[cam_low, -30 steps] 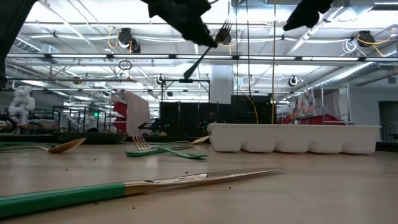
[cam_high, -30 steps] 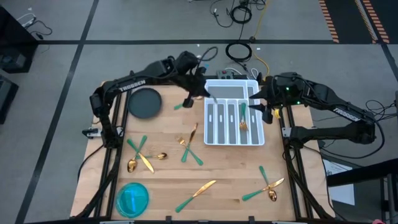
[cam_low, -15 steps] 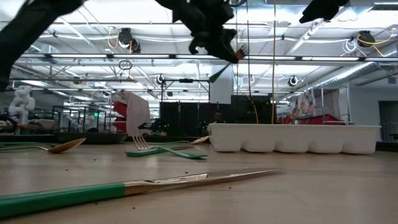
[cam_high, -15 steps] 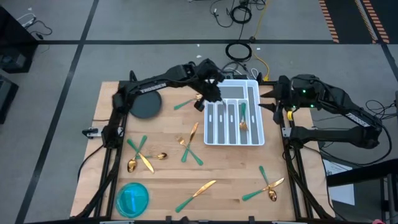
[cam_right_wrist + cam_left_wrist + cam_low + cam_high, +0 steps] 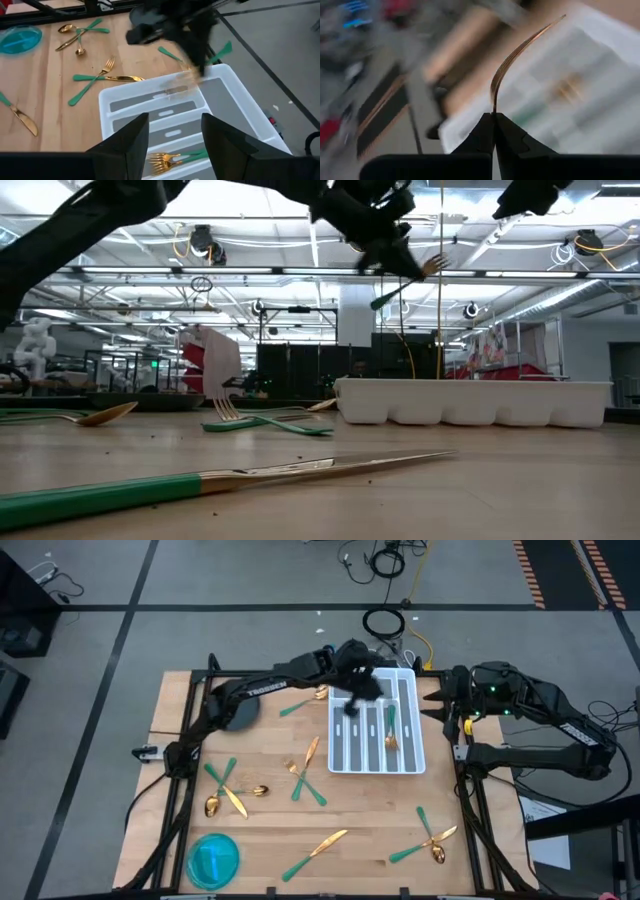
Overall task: Sort silverware
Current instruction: Put the top green fork into the silverware tray
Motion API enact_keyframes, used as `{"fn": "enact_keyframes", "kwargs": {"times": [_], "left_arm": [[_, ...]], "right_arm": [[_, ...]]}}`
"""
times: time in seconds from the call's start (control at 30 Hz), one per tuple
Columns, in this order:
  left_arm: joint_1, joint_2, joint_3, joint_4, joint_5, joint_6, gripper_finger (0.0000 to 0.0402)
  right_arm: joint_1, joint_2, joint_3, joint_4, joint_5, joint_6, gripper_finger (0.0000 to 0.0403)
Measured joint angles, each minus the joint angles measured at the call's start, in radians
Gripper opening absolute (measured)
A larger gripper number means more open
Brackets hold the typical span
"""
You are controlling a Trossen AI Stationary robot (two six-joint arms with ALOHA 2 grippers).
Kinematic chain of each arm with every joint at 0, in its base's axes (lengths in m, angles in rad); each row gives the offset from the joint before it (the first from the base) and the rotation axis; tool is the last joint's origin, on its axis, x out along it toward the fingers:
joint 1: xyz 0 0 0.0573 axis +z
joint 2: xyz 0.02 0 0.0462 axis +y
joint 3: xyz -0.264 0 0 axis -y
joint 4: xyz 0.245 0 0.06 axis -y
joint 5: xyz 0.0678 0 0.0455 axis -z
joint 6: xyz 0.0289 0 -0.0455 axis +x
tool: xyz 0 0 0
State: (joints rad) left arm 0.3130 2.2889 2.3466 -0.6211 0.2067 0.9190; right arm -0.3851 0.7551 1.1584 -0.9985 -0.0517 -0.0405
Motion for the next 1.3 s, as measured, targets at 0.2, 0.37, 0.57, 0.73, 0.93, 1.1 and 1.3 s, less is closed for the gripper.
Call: {"fn": "enact_keyframes", "kwargs": {"times": [0.2, 0.37, 0.57, 0.73, 0.93, 1.1, 1.3], "left_arm": [[-0.014, 0.021, 0.002, 0.449, -0.270, -0.429, 0.0004], [-0.027, 0.067, -0.003, 0.653, -0.606, -0.759, 0.0004], [-0.030, 0.082, -0.028, 0.734, -0.667, -1.187, 0.0004], [-0.035, 0.093, -0.035, 0.773, -0.757, -1.561, 0.0004], [-0.045, 0.113, -0.078, 1.096, -0.759, -1.734, 0.0004], [-0.057, 0.112, -0.081, 1.248, -0.635, -1.771, 0.0004], [-0.083, 0.119, -0.080, 1.359, -0.295, -1.725, 0.0004]], "right_arm": [[0.000, -0.017, 0.000, -0.010, 0.000, 0.059, 0.0176], [0.000, -0.080, 0.000, -0.027, 0.003, 0.087, 0.0176], [0.000, -0.176, 0.000, -0.031, 0.015, 0.112, 0.0176], [0.001, -0.222, 0.000, -0.038, 0.055, 0.107, 0.0176], [0.001, -0.227, -0.008, -0.016, 0.083, 0.114, 0.0176], [0.001, -0.226, -0.019, 0.090, 0.186, 0.022, 0.0176], [0.000, -0.217, -0.019, 0.237, 0.181, 0.032, 0.0194]]}}
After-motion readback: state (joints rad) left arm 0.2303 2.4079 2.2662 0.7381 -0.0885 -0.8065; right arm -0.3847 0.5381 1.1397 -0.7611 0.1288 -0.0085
